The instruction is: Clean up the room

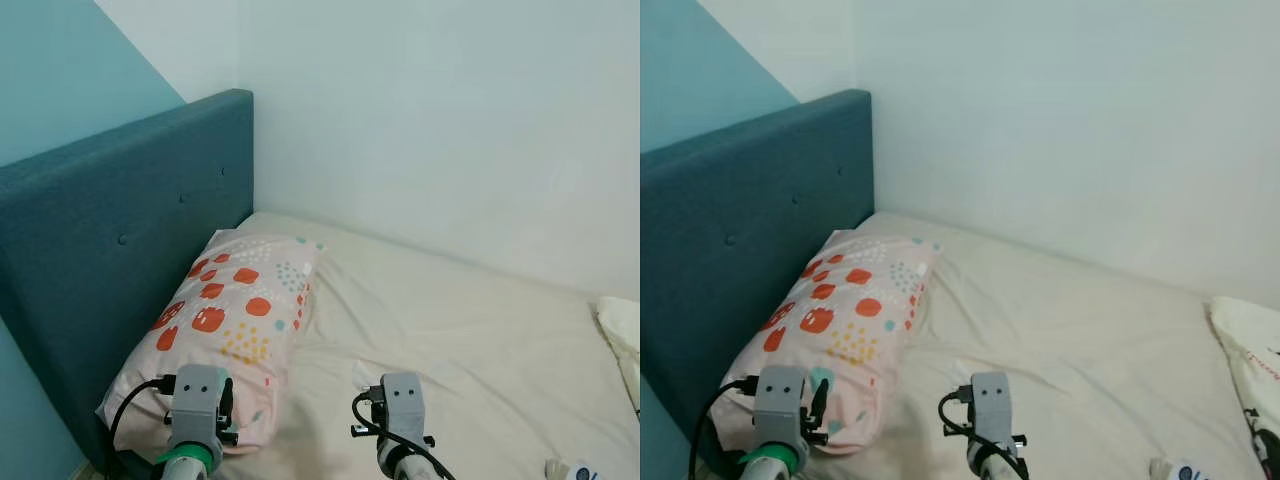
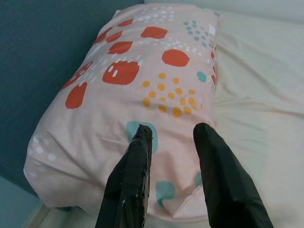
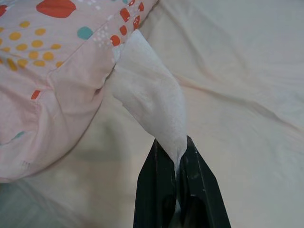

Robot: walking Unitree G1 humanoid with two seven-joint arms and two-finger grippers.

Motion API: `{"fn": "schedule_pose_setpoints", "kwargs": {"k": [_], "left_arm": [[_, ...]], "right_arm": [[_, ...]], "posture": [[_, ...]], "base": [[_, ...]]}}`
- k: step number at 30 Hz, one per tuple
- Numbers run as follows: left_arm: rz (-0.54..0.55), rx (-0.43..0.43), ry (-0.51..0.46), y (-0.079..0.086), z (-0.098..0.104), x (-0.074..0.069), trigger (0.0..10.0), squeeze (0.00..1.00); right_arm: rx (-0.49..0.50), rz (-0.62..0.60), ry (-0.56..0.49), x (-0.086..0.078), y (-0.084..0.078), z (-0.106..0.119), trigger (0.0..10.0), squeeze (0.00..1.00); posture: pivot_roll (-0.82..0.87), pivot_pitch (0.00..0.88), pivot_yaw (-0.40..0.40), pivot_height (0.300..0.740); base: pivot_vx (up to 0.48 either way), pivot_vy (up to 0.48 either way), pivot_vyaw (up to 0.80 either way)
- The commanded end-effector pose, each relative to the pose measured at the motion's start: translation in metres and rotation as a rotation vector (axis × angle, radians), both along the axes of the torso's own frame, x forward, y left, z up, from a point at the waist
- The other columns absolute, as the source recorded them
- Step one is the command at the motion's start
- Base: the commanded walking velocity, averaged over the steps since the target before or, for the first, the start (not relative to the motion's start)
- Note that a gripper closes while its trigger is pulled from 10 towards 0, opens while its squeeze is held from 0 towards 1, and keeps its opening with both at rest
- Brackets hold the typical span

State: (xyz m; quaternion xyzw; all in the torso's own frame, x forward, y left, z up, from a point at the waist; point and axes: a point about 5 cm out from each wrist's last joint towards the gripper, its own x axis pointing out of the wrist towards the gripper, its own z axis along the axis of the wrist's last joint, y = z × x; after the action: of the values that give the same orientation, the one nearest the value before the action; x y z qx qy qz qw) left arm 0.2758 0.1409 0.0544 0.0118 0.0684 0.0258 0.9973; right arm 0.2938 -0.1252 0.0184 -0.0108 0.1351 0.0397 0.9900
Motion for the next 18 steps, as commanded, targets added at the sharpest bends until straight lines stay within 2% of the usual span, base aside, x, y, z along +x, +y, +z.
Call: {"fn": "schedule_pose_setpoints", "kwargs": {"k": [1,18], "left_arm": [[-0.001,-0.003,0.026,-0.0011,-0.0040,-0.0004,10.0,0.00],[-0.004,-0.044,0.051,-0.0040,-0.0074,-0.0031,10.0,0.00]], "right_arm": [[-0.005,0.002,0.028,-0.0024,0.0017,-0.0044,10.0,0.00],[-0.002,0.000,0.045,-0.0019,0.0014,-0.0058,10.0,0.00]], "posture": [[0.04,0.000,-0.027,0.740],[0.04,0.015,-0.034,0.740]], "base": [[0.000,0.000,0.00],[0.000,0.000,0.00]]}}
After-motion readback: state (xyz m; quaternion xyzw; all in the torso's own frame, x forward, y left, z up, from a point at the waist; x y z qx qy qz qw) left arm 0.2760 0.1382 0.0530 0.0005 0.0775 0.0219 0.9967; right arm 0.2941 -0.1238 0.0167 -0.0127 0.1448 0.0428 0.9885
